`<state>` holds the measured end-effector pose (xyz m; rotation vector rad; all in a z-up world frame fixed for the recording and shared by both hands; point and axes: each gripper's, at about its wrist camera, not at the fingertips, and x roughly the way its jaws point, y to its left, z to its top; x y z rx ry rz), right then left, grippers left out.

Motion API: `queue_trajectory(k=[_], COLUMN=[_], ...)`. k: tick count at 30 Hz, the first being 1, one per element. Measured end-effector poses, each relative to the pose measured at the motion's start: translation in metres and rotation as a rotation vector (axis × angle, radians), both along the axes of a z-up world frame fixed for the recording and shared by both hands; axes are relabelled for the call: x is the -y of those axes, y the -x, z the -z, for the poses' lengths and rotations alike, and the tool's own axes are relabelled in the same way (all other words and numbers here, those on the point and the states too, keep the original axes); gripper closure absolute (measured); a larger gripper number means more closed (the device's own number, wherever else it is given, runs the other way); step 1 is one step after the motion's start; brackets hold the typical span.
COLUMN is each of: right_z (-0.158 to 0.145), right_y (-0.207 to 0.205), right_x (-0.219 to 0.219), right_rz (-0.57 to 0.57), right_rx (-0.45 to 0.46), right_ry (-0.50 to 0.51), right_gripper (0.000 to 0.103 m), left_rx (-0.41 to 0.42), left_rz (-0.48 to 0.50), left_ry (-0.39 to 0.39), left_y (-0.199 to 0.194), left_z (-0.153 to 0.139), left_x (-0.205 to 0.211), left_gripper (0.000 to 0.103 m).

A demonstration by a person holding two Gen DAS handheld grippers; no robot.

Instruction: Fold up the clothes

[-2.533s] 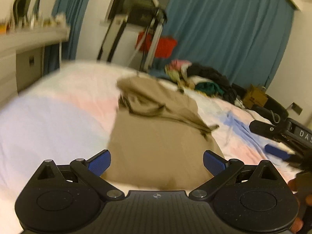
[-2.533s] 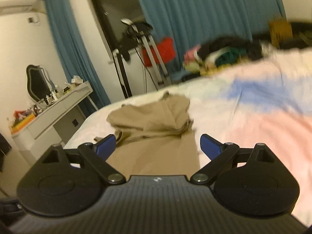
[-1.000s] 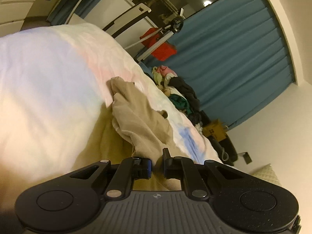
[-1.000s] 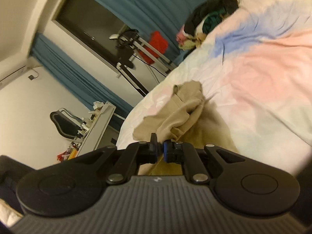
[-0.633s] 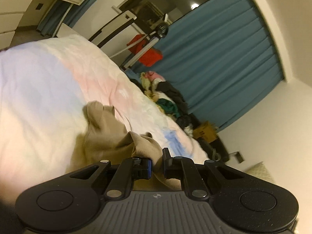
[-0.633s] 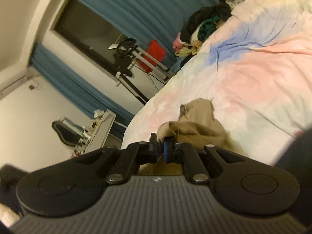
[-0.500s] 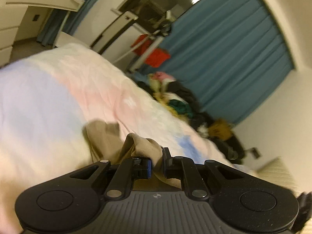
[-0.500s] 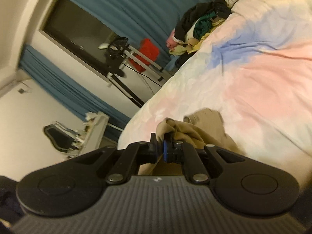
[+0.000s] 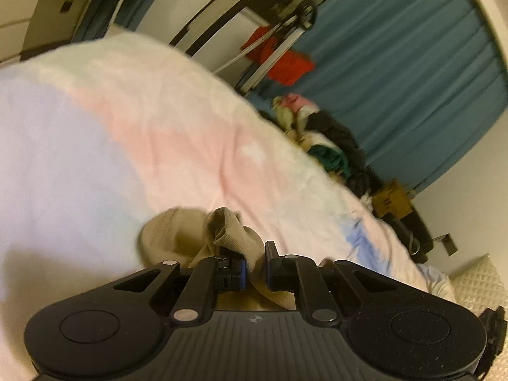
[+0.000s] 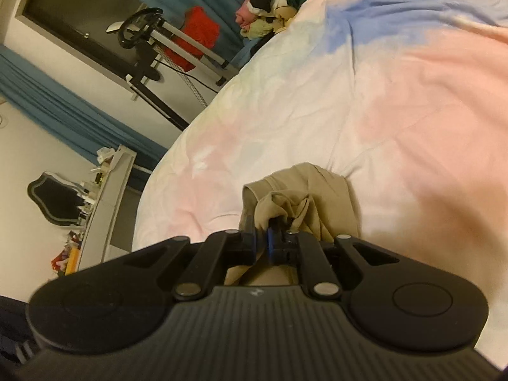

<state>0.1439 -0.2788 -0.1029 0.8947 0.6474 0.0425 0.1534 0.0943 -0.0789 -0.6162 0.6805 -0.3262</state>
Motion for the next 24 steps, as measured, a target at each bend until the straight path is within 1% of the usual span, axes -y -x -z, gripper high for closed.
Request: queue_trajectory(k=[2,5,7,8,9,10,11,12,14,15,16,18,20,22,24], right_z=[-0.005,-0.012,-0.008,-0.006,-0.004,-0.004,-0.005,-0.007,-0.014,-0.017,-0.02,-0.026,-0.022,-0.018,-0.013], right_y=[-0.004,-0.014,-0.022,-0.025,-0.027,-0.025,-0.022,-0.016,-0.003,0.004,0.012,0.026,0.017,0.007,-0.004], right_x=[0.001,0.002,0.003,0.003,0.003,0.0,-0.002,-0.006,-0.016,-0.022,-0.029,-0.043,-0.047,-0.051,-0.055], right_rz=[-0.013,-0.043,-0.053,-0.062,-0.087,-0.102,-0.116,-0.121,-0.152,-0.166,-0.18,-0.207,-0.215,-0.222,-0.229], right_rx=[0.024,0.075,0.056,0.039,0.018,0.014,0.011,0.019,0.036,0.053,0.07,0.104,0.096,0.087,0.078], right_ry=[-0.004,-0.025,-0.045,-0.054,-0.056,-0.06,-0.065,-0.062,-0.044,-0.004,0.038,0.122,0.191,0.259,0.327], right_gripper=[0.092,0.091,0.089,0.085,0.065,0.035,0.022,0.015,0.015,0.016,0.016,0.015,0.032,0.056,0.07], left_rx=[0.033,0.039,0.03,0.028,0.036,0.046,0.055,0.068,0.112,0.138,0.155,0.148,0.146,0.132,0.118], left_rz=[-0.014,-0.031,-0.023,-0.017,-0.006,0.002,0.01,0.015,0.009,0.024,0.04,0.07,0.079,0.083,0.085], left_ry=[0.01,0.014,0.006,-0.001,-0.019,-0.04,-0.062,-0.088,-0.155,-0.184,-0.213,-0.266,-0.31,-0.346,-0.383], left_y=[-0.002,-0.017,-0.025,-0.027,-0.026,-0.024,-0.02,-0.016,-0.002,0.005,0.012,0.02,0.022,0.016,0.008], left_z=[-0.001,0.005,0.009,0.011,0.011,0.01,0.008,0.004,-0.004,-0.008,-0.012,-0.015,-0.012,-0.005,0.002], left_x=[-0.001,0.001,0.002,0.003,0.004,0.007,0.009,0.012,0.018,0.021,0.024,0.03,0.036,0.041,0.048], left_gripper=[0.091,0.091,0.091,0.09,0.085,0.08,0.061,0.038,0.02,0.017,0.016,0.015,0.014,0.014,0.014])
